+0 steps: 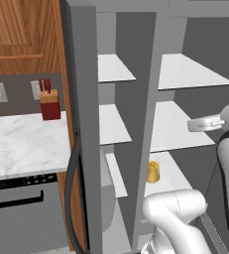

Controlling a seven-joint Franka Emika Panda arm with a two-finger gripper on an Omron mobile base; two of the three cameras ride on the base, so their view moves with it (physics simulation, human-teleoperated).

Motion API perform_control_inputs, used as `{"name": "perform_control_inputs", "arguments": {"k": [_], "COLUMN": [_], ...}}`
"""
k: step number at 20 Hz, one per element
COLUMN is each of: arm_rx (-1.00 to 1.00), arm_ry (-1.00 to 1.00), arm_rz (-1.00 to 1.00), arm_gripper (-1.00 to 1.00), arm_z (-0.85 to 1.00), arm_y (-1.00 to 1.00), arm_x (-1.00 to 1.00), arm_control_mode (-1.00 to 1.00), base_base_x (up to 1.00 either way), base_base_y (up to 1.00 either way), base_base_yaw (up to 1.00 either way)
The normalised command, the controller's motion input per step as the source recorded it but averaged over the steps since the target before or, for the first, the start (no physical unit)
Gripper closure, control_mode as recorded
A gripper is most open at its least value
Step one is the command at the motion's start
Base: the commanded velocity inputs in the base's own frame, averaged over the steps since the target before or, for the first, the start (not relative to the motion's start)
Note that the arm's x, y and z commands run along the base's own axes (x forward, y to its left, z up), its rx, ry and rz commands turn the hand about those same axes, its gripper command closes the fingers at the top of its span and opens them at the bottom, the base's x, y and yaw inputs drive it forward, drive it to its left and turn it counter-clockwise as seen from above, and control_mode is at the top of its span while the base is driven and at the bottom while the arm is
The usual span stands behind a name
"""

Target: There's a steak in the fridge that needs to be moved to the freezer for freezing. Pick up the steak from the fridge, place it on any shelf in the freezer, and close the fridge and freezer doors when done.

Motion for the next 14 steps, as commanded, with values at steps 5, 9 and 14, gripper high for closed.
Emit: {"name": "perform_control_inputs", "arguments": {"k": [5,9,14], "arm_rx": [0.0,-0.01,0.0], "arm_ry": [0.01,0.0,0.0], "arm_rz": [0.19,-0.02,0.0], "arm_gripper": [-1.0,-1.0,-1.0], "arm_z": [0.0,-0.04,0.0], "arm_y": [0.01,0.19,0.0], "arm_x": [-0.21,-0.26,0.0], "arm_control_mode": [-1.0,1.0,1.0], "base_base_x": [0.0,-0.1,-0.45], "base_base_y": [0.0,0.1,0.4], "base_base_yaw": [0.0,-0.02,-0.1]}}
